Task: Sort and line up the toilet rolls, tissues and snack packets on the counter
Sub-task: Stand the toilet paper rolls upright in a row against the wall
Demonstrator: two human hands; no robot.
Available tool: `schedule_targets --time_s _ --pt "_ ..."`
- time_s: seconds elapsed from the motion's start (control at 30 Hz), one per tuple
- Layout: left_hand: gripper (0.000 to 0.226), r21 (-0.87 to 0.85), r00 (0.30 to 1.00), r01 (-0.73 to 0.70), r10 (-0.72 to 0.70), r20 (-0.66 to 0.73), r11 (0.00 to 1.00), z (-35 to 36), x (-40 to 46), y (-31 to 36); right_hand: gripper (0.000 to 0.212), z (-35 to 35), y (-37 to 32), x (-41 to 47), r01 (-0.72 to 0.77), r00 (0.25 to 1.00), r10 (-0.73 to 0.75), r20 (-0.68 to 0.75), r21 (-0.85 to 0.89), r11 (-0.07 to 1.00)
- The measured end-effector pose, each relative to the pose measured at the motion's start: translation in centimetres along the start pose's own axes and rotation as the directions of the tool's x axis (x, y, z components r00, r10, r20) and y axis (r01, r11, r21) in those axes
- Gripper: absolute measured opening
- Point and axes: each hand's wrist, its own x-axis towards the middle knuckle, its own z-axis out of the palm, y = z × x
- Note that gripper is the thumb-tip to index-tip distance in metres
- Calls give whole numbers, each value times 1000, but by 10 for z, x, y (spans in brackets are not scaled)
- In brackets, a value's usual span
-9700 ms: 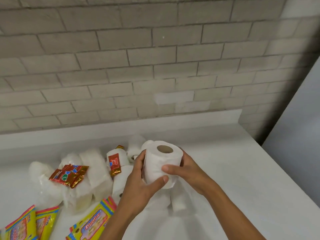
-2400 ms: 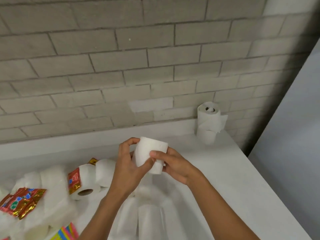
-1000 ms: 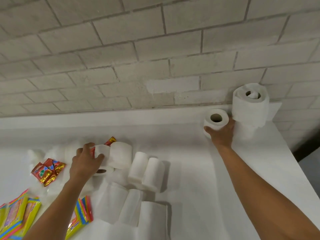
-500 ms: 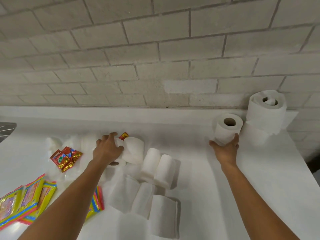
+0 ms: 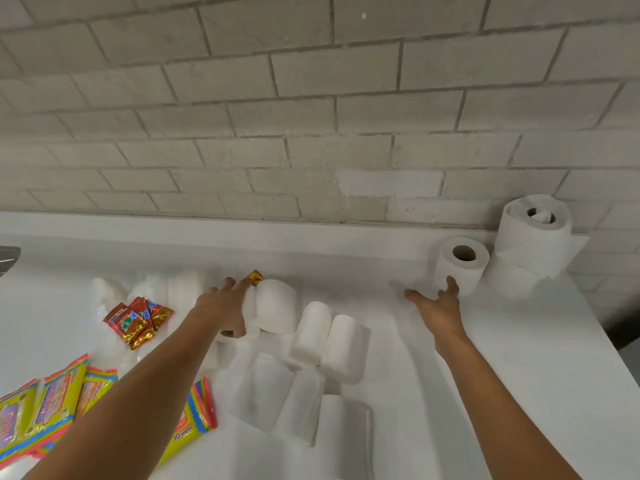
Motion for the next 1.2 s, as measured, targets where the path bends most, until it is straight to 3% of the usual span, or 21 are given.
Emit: schedule_targets --time_s 0.27,0.4,0.6,0.73,0.9,1.03,1.2 --pt "112 -86 979 -35 16 -205 996 -24 -16 -15 96 21 -21 -23 58 993 -57 107 -10 998" --pt "110 -200 923 -79 -5 -385 977 -44 -40 -13 83 31 -34 -38 76 974 -73 212 -5 997" --pt "114 -335 790 -357 91 -606 872 -58 -72 35 60 35 -53 -59 53 849 -70 524 47 997" --pt "114 -346 718 -566 240 -654 749 -52 -86 84 71 26 -63 -67 16 762 -112 638 154 988" --pt "112 -301 650 -694 389 -653 654 -35 -96 149 60 -2 -58 -65 -47 687 -149 711 249 967" --pt "111 -321 643 -734 460 -612 598 -22 -97 190 51 -36 -47 -62 -74 708 -121 696 243 967" --pt "118 -354 643 -752 500 -580 557 -20 -93 224 49 -66 -43 -43 18 820 -143 555 224 974"
